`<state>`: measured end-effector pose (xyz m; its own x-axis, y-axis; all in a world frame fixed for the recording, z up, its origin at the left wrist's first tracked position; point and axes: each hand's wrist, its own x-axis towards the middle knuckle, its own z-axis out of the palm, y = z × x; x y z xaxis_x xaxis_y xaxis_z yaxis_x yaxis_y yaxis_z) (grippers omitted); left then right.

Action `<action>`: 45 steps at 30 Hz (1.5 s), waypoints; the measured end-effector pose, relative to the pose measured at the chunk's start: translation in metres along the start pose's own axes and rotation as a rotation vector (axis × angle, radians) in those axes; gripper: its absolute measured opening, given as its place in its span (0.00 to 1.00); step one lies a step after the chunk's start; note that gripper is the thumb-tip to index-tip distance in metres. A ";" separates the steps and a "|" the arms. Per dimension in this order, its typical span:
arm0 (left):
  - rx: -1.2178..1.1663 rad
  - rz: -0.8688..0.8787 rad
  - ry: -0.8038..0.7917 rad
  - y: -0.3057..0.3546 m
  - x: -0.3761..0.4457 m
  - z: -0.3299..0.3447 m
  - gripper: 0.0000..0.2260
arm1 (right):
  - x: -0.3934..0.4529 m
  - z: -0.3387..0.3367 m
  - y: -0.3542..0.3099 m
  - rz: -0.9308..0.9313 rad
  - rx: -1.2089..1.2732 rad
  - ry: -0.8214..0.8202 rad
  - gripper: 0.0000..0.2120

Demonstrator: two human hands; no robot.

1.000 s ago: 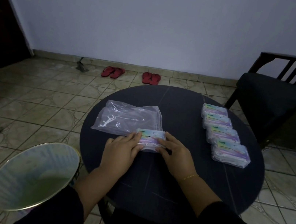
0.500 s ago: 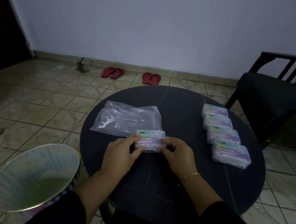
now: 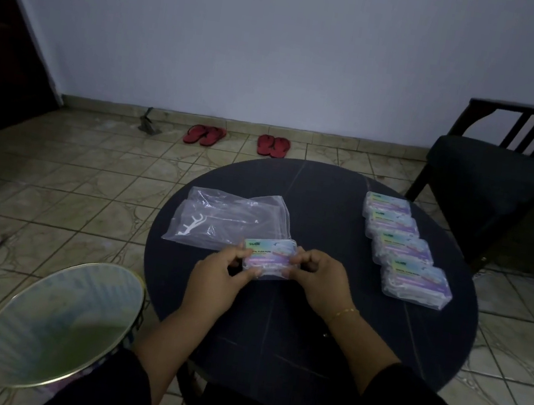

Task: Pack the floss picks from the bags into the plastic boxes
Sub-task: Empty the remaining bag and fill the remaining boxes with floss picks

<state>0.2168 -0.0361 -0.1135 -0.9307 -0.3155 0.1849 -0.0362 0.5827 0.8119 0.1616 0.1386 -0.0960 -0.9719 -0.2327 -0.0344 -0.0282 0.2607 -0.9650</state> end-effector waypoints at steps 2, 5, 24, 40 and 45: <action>0.013 -0.015 0.038 0.002 -0.002 0.001 0.18 | -0.004 0.004 0.003 -0.024 -0.044 0.060 0.10; 0.227 0.057 0.068 0.003 -0.005 0.001 0.19 | -0.008 0.003 0.003 -0.097 -0.268 0.076 0.15; 0.442 0.207 -0.110 0.033 0.011 -0.005 0.17 | -0.012 -0.013 -0.007 -0.186 -0.488 0.039 0.13; 0.756 0.162 0.046 0.088 0.051 0.104 0.21 | 0.039 -0.080 -0.027 -0.070 -1.245 -0.060 0.21; 0.746 0.158 -0.021 0.094 0.066 0.111 0.21 | 0.062 -0.083 -0.032 -0.029 -1.352 -0.180 0.28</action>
<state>0.1115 0.0811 -0.0868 -0.9516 -0.1764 0.2516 -0.1315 0.9738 0.1855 0.0827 0.1938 -0.0452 -0.9264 -0.3446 -0.1518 -0.3535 0.9347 0.0359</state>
